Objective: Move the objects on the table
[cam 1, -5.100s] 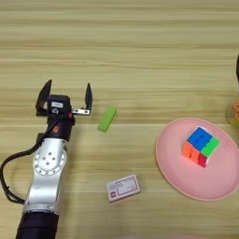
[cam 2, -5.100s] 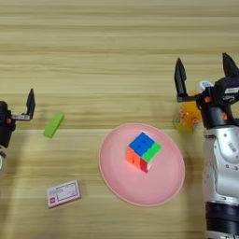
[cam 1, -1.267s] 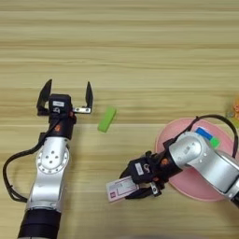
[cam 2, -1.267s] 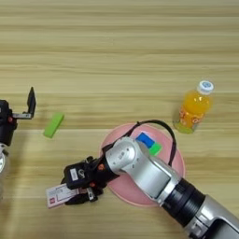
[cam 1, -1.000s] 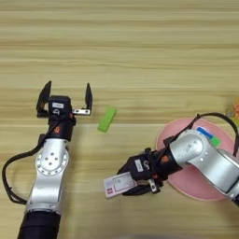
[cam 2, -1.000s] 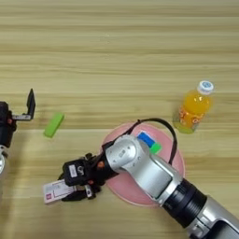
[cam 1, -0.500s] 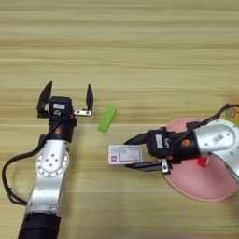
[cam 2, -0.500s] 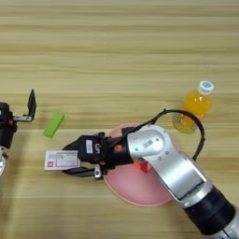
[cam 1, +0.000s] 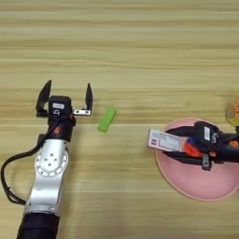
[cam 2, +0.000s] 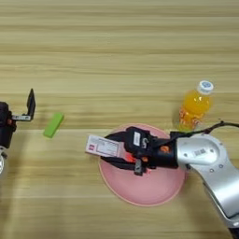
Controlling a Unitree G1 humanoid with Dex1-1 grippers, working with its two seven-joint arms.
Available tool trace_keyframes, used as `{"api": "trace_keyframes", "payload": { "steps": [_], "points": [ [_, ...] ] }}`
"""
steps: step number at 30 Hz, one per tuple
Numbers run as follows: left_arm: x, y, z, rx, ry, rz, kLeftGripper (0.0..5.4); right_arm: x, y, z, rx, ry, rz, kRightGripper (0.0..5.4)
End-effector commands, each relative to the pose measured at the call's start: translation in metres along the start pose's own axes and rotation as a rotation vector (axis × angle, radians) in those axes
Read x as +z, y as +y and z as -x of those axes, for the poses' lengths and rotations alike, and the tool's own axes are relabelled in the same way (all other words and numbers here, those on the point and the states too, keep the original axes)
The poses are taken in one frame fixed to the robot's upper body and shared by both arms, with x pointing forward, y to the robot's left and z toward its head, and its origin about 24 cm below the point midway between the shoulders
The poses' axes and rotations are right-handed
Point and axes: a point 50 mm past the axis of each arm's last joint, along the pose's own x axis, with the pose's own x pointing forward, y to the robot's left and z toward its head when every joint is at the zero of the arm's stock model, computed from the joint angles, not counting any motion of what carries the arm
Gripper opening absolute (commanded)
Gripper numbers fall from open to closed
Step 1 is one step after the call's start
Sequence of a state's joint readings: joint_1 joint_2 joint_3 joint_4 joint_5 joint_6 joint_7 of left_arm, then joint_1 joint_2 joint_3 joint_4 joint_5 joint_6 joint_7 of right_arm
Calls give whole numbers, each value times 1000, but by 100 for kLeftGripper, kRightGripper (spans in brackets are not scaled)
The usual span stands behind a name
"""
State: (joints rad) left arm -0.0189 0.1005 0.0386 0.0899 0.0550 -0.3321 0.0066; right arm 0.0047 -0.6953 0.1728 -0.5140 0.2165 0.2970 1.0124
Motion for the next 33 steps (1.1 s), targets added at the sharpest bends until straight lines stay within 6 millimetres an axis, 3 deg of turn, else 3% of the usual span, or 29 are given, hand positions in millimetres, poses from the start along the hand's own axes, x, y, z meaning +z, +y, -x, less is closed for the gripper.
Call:
{"api": "trace_keyframes", "payload": {
  "steps": [1, 19, 26, 33],
  "points": [
    [2, 2, -5, -12, -6, -13, 540, -7, -8, 14, -80, 20, -5, 210],
    [2, 4, -7, -17, -8, -19, 540, -33, -8, 59, -247, 112, -74, 210],
    [1, 3, -8, -21, -6, -18, 540, -37, -19, 76, -363, 112, -106, 210],
    [-1, 3, -10, -23, -1, -21, 540, -55, -19, 89, -421, 177, -151, 210]
  ]
}}
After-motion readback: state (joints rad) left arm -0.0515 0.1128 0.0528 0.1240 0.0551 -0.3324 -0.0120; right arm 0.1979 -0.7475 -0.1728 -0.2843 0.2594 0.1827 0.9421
